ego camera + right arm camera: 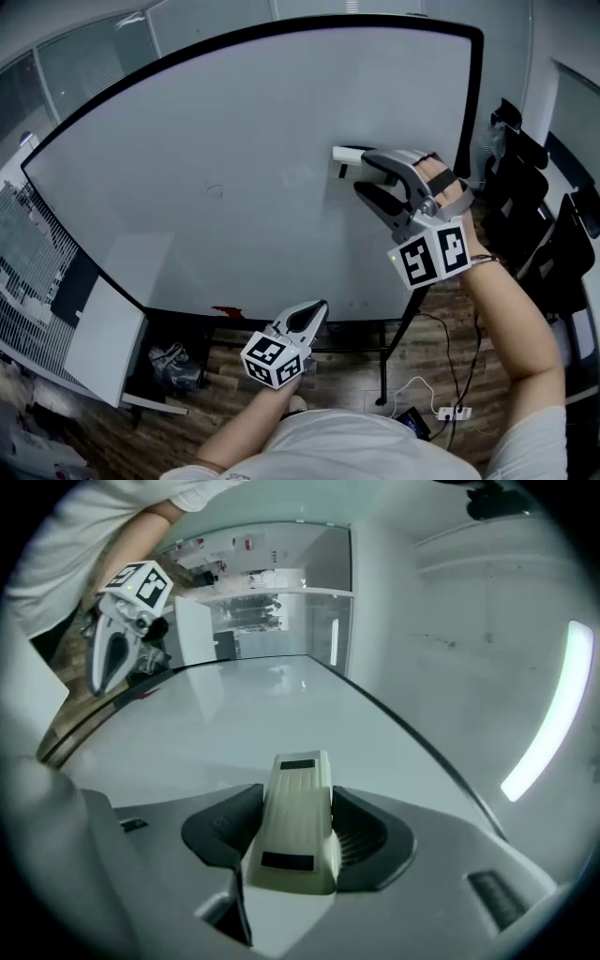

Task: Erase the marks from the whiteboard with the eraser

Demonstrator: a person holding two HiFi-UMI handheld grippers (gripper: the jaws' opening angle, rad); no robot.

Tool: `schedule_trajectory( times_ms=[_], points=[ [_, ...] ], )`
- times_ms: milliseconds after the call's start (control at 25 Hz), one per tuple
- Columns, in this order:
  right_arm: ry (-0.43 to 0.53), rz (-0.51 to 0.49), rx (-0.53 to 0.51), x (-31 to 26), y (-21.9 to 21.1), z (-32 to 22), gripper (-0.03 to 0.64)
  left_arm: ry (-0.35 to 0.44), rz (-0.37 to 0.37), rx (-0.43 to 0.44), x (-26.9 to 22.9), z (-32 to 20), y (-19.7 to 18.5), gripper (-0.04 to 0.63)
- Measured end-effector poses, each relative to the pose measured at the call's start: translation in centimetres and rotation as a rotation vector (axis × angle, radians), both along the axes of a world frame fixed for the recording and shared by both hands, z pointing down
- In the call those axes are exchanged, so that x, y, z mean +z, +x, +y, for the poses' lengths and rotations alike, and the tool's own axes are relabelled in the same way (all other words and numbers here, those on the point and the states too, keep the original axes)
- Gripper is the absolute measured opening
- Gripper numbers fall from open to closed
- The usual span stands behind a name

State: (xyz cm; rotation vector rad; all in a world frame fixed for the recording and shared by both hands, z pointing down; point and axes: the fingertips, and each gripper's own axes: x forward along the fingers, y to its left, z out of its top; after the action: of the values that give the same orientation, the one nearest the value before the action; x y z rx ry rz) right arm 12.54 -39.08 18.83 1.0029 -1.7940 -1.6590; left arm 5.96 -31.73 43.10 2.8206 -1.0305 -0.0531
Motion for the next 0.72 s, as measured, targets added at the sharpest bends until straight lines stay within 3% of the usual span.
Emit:
schedule_trajectory(
  times_ms=[160, 320, 520, 720],
  points=[
    [0.069, -0.091, 0.000, -8.0, -0.2, 0.1, 0.233, 0.020, 0.010, -0.013, -0.8, 0.0, -0.4, 0.008],
    [0.115, -0.112, -0.002, -9.9, -1.7, 0.3, 0.233, 0.016, 0.008, -0.039, -0.7, -0.3, -1.7, 0.008],
    [0.093, -0.080, -0.031, -5.2, -4.7, 0.0, 0.233, 0.022, -0.005, -0.065, -0.6, -0.7, -2.9, 0.008],
    [-0.036, -0.011, -0.098, 5.3, -8.9, -0.8, 0.233, 0.014, 0.003, -0.092, -0.2, -1.6, -4.9, 0.008]
  ],
)
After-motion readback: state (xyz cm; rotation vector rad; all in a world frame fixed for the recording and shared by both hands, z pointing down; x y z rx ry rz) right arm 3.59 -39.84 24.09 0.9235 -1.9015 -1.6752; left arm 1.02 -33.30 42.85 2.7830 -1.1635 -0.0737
